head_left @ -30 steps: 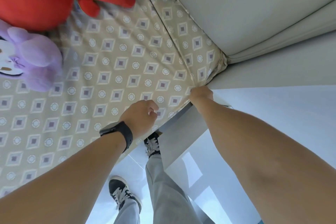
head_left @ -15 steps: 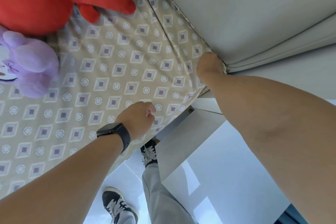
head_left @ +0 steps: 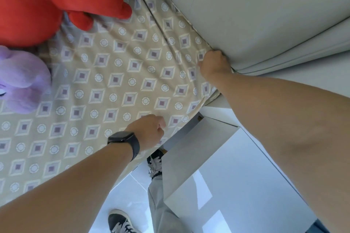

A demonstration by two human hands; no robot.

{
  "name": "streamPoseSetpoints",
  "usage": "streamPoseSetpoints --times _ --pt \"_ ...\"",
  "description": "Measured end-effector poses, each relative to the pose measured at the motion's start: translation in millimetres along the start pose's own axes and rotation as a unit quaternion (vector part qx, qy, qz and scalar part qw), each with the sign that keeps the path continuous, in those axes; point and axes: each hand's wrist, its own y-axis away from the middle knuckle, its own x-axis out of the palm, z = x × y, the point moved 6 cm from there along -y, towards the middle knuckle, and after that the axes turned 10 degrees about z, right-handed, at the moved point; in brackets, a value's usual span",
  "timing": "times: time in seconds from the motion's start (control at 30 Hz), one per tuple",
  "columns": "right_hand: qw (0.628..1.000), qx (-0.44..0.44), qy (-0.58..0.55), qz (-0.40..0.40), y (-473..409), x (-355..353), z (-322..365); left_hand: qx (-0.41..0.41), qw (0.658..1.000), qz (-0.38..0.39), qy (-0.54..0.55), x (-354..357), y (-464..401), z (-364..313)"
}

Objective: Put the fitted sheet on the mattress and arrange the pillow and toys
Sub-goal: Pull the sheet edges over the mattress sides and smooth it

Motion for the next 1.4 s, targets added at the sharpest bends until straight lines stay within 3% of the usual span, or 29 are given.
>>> streamPoseSetpoints --times 0.23,0.67,0.83,1.03,1.13,1.2,1.4 --pt "0.987 -0.077 0.144 -0.011 2 -6 15 -0.045 0.993 -0.011 -0.106 -56 -17 7" --pt "0.951 -0.017 0.298 0.078 1 10 14 -0.045 0.991 0.037 -0.117 -26 35 42" --pt "0.928 -0.125 0.349 0.049 49 -31 64 -0.065 0.995 -0.023 -0.075 -40 71 50" --pt "0.945 -0.258 0.201 0.011 185 -91 163 -0.068 0.985 -0.156 0.042 -56 195 48" --pt "0.951 -0.279 0.105 0.079 268 -109 184 -0.061 0.959 -0.238 0.142 -46 279 55" --pt "0.932 -0.342 0.092 0.078 351 -132 209 -0.069 0.939 -0.283 0.181 -26 362 68" --pt "0.843 -0.527 0.103 -0.034 599 -200 293 -0.100 0.886 -0.413 0.185 35 593 107"
